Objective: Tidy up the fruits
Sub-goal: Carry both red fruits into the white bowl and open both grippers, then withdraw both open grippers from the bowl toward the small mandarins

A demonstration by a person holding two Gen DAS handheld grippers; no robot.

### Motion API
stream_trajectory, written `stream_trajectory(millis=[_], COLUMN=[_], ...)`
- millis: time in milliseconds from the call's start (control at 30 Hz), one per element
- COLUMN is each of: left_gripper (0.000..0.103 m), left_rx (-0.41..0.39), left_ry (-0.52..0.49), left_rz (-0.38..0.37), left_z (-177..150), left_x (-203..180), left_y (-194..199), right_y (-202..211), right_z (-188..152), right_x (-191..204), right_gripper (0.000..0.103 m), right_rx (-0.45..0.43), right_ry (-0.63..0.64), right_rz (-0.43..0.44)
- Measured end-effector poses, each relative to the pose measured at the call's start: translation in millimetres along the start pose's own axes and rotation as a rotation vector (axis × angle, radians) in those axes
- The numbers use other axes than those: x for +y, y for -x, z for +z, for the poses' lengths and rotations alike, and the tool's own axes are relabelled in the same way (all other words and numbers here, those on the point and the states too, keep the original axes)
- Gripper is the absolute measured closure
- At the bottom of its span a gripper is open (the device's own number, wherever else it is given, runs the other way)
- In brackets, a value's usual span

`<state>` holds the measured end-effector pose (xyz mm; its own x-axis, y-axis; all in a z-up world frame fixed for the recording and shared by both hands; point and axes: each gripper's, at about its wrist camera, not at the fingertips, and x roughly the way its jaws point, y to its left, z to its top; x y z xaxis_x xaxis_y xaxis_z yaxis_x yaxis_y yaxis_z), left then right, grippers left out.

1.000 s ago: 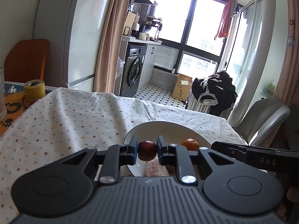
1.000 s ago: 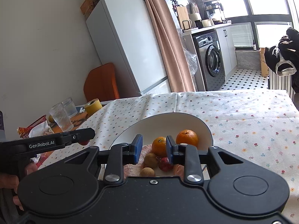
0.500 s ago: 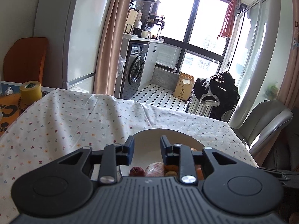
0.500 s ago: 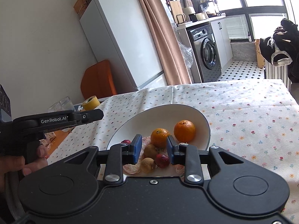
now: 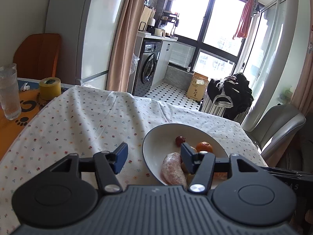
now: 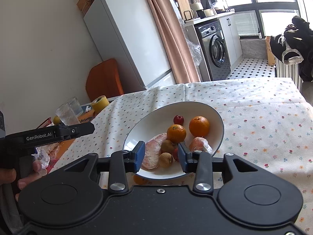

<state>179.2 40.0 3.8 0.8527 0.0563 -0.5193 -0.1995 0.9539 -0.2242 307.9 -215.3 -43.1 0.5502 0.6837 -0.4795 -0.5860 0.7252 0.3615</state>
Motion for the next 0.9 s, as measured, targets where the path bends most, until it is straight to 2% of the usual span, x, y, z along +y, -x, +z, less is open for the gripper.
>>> stream_trajectory(millis=[100, 367, 633, 733, 800, 900], left_gripper=[0.039, 0.038, 0.037, 0.033, 0.023, 0.008], left_rx=[-0.007, -0.017, -0.024, -0.019, -0.020, -0.037], left_ry=[0.013, 0.002, -0.011, -0.017, -0.014, -0.035], left_rz=[0.001, -0.024, -0.020, -0.008, -0.014, -0.006], left_z=[-6, -22, -39, -46, -51, -59], left_x=[3, -3, -7, -10, -11, -15], left_y=[7, 28, 45, 48, 51, 56], right_y=[7, 28, 47, 55, 59, 67], right_z=[-4, -13, -25, -32, -36, -41], right_x=[4, 11, 16, 14, 13, 13], right_gripper=[0.059, 0.056, 0.049, 0.040, 0.020, 0.004], right_rx=[-0.004, -0.024, -0.052, -0.070, -0.076, -0.092], right_ry=[0.007, 0.019, 0.033, 0.024, 0.021, 0.035], right_rz=[-0.009, -0.014, -0.009, -0.002, 0.000, 0.002])
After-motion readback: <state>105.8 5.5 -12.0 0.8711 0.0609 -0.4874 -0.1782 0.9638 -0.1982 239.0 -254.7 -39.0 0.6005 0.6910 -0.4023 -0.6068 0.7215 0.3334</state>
